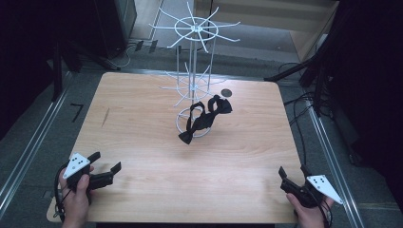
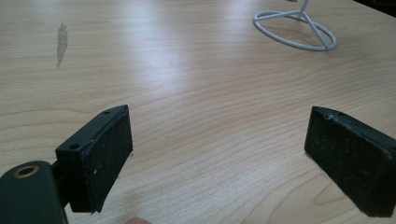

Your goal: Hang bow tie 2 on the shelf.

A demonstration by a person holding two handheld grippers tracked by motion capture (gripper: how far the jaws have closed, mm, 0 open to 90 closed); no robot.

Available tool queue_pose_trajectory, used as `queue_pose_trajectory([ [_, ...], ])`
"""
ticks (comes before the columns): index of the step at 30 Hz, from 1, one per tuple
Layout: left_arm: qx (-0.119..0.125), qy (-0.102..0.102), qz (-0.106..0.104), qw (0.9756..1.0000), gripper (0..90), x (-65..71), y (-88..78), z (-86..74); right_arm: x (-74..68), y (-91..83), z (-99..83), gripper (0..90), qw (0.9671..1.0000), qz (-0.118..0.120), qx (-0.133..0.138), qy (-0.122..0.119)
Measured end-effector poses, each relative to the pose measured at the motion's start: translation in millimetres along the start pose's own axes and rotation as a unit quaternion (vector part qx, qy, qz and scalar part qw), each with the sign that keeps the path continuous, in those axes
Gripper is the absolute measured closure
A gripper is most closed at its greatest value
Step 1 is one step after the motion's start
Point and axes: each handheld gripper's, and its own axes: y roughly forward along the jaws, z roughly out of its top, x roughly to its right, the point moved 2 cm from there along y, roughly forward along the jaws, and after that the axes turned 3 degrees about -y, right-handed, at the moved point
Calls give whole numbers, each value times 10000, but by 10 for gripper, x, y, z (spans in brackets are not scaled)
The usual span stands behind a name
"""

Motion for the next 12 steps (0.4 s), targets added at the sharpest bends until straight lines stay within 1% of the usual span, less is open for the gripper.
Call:
queue_pose_trajectory([
  [6, -14, 0, -3, 10000, 85, 0, 2, 1, -6, 4, 1, 159, 10000, -21, 14, 1],
  [12, -25, 0, 12, 10000, 85, 0, 5, 2, -59, 24, 9, 161, 9999, 67, 77, 5],
])
